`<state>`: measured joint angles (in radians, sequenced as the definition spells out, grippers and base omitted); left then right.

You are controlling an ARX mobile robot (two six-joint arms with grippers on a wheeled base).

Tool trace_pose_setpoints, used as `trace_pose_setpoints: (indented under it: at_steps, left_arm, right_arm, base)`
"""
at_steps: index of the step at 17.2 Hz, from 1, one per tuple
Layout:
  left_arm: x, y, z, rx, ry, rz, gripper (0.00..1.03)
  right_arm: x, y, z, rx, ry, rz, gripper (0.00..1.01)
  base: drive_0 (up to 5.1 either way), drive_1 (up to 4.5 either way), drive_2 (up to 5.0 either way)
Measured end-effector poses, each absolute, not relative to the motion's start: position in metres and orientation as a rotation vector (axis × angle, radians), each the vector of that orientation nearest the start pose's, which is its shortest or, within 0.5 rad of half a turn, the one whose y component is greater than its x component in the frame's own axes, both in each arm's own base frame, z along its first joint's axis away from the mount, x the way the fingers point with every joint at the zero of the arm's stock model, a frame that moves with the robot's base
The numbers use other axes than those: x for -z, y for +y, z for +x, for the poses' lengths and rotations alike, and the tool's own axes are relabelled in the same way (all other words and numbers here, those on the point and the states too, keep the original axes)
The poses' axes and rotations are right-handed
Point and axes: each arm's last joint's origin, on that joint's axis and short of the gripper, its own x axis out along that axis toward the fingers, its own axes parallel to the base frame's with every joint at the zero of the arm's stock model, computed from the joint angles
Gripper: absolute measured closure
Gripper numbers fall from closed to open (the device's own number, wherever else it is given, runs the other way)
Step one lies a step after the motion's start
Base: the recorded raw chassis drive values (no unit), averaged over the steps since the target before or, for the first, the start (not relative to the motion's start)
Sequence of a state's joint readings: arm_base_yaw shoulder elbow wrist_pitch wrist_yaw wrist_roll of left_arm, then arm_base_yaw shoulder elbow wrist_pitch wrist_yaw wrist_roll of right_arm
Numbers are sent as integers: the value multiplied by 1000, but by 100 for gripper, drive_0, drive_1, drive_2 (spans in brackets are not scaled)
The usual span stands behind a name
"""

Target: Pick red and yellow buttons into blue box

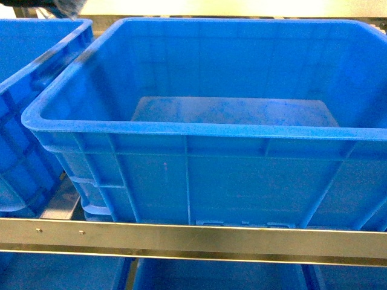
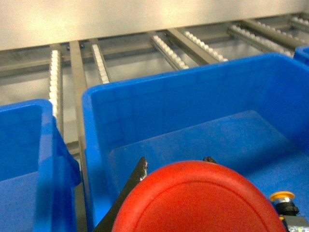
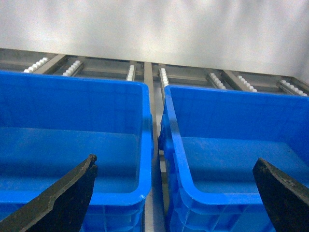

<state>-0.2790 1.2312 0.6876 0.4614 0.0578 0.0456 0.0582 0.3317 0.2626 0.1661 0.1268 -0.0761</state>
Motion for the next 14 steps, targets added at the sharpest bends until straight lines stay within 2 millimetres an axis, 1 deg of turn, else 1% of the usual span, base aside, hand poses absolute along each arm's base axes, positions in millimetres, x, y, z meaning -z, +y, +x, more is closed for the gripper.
trace_pose_setpoints:
  at_steps: [1, 2, 3, 5, 6, 7, 8, 10, 12, 14]
  left_arm:
    - [-267, -84, 278, 354, 110, 104, 78]
    - [-264, -90, 298, 383, 181, 134, 78]
    - [-260, -102, 320, 393, 241, 183, 78]
    - [-256, -122, 342, 460, 348, 245, 78]
    - [-253, -132, 350, 470, 379, 278, 78]
    - [-252, -138, 353, 492, 411, 293, 78]
    - [-249, -144, 354, 495, 424, 312, 68]
    - [-248, -146, 356, 479, 419, 328, 48]
    - [-249, -146, 357, 476, 388, 324, 25]
    - [-246, -140, 350, 462, 316, 289, 4]
  right_arm:
    - [-242, 3, 115, 72, -94, -67, 3]
    - [-242, 3, 115, 72, -94, -67, 3]
    - [-242, 3, 115, 72, -94, -67, 3]
    - [-242, 3, 115, 72, -94, -67, 3]
    - [-242, 3, 115, 72, -94, -67, 3]
    - [-242, 3, 115, 72, -94, -67, 3]
    - [-242, 3, 115, 72, -94, -67, 3]
    - [-242, 3, 115, 72, -94, -67, 3]
    - [-242, 3, 115, 72, -94, -67, 3]
    - [-242, 3, 115, 72, -94, -67, 3]
  base:
    - [0, 0, 0]
    - [0, 0, 0]
    - [0, 0, 0]
    - [0, 0, 0]
    - [0, 0, 0]
    - [0, 0, 0]
    - [0, 0, 0]
    - [0, 0, 0]
    - [0, 0, 0]
    - [0, 0, 0]
